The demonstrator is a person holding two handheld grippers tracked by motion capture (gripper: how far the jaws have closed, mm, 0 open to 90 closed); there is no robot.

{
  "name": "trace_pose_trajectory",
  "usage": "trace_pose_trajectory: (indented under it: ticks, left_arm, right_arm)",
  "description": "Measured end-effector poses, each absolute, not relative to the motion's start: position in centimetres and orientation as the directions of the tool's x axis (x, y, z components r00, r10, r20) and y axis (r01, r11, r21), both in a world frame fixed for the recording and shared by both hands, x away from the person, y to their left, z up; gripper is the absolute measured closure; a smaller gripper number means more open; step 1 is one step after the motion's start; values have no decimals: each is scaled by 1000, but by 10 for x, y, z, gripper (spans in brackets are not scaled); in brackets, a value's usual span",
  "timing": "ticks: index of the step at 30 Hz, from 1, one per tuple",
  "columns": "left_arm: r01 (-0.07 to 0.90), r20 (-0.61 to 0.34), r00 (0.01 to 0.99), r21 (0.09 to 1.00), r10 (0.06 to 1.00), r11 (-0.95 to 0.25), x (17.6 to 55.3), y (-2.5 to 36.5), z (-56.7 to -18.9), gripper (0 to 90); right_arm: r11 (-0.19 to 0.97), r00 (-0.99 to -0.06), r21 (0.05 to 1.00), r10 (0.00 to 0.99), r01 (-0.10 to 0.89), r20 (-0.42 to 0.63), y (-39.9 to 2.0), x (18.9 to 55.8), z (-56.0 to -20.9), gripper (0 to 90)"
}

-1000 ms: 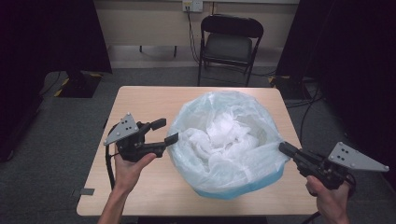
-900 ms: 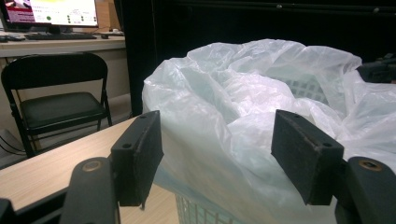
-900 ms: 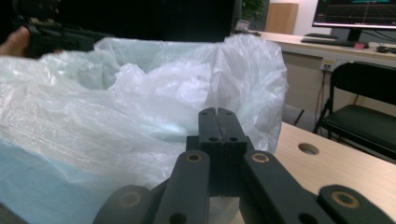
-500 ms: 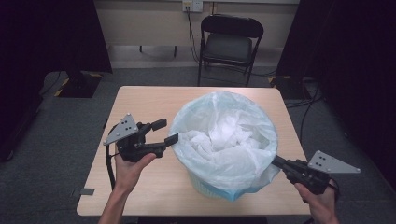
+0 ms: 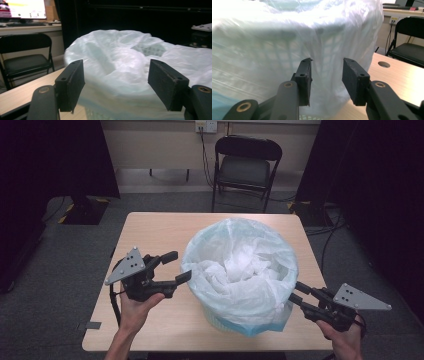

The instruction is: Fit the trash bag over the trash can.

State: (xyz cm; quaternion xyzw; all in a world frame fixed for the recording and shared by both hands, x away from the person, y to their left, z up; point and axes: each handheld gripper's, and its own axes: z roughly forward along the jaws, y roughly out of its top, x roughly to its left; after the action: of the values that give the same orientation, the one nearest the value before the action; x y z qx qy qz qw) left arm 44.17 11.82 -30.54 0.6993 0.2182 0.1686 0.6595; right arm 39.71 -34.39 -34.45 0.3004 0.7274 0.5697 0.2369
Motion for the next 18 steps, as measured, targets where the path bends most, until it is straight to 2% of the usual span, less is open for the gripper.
trace_pose_trajectory:
  ticks: [6,11,14,17,18]
  left_arm:
    - [53,-26,900,997,435,-49,429,101,-298,286]
    - [30,19,923,992,385,-122,424,88,-301,291]
    - [13,44,925,989,377,-146,423,84,-302,389]
    - [0,65,934,984,352,-179,423,81,-303,572]
    - [3,58,940,984,336,-177,423,81,-304,604]
  right_arm:
    - [171,-713,972,701,161,-6,-340,394,-339,556]
    - [163,-707,973,708,164,0,-340,395,-338,531]
    - [164,-704,972,710,168,2,-340,396,-338,517]
    - [161,-702,972,712,172,6,-341,396,-338,508]
    - [160,-700,972,714,174,8,-341,396,-338,505]
